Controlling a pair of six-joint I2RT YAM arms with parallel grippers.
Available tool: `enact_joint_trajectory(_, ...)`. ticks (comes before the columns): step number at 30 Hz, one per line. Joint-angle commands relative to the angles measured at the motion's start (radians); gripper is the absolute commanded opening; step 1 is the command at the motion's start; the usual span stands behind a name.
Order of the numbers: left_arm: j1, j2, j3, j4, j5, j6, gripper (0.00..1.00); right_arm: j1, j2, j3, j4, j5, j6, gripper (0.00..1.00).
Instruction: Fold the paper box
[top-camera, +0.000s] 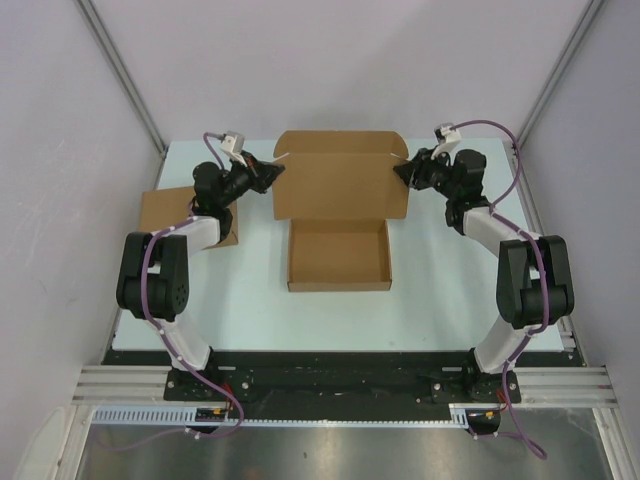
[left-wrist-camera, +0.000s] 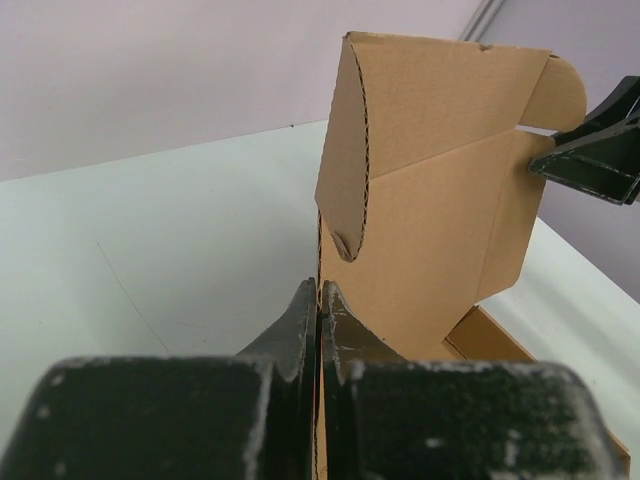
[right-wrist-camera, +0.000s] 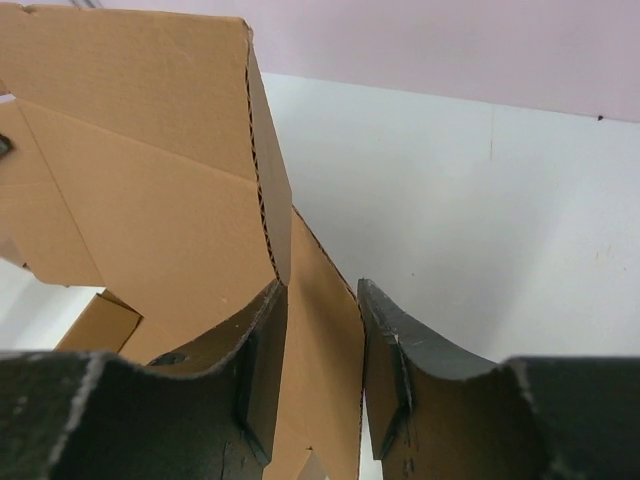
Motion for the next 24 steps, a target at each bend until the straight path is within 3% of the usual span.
enact_joint_trajectory(1, -0.005, -0.031, 0.011, 0.016, 0.016, 0.025, 0.0, 0.006, 0.007, 0.045, 0.08, -0.014, 0.031, 0.39)
enact_joint_trajectory(4, -0.005, -0.031, 0.011, 0.014, 0.016, 0.025, 0.0, 0.007, 0.004, 0.048, 0.079, -0.014, 0.032, 0.35)
enact_joint_trajectory(11, -0.006, -0.031, 0.009, 0.013, 0.014, 0.025, 0.0, 0.015, -0.001, 0.049, 0.073, -0.019, 0.029, 0.12)
enact_joint_trajectory(14, -0.013, -0.04, 0.005, 0.002, -0.003, 0.026, 0.0, 0.038, -0.021, 0.049, 0.027, 0.007, 0.003, 0.06)
enact_joint_trajectory(24, -0.091, -0.192, -0.076, -0.082, -0.154, 0.101, 0.0, 0.185, -0.141, -0.006, -0.105, 0.346, -0.112, 0.0)
